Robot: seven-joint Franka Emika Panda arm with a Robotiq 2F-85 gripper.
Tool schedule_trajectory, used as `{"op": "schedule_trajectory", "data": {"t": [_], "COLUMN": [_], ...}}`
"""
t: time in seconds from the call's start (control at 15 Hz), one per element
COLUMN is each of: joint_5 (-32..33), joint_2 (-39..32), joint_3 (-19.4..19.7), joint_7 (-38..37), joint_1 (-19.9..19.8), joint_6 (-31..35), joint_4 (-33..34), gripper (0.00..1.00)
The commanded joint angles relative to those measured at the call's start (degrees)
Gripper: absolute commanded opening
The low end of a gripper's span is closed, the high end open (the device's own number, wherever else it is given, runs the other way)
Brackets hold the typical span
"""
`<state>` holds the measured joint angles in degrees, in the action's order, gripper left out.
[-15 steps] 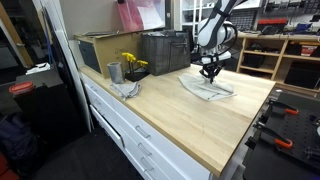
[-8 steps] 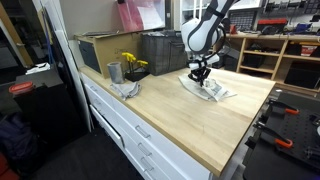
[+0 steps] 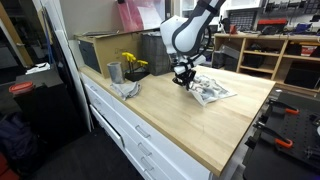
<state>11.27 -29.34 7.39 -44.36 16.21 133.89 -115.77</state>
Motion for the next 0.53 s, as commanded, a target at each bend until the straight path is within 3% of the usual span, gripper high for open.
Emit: {"op": "schedule_trajectory", "data": {"t": [0.0, 0.47], "joint_5": [-1.7, -12.5], "joint_2": [-1.6, -5.2], "joint_3": [-4.5, -13.7], "joint_7": [1.9, 13.6], "joint_1": [-0.2, -1.1], "joint_6": [-4.3, -8.3], "joint_4": [5.4, 13.0], "gripper": [0.01, 0.01]}}
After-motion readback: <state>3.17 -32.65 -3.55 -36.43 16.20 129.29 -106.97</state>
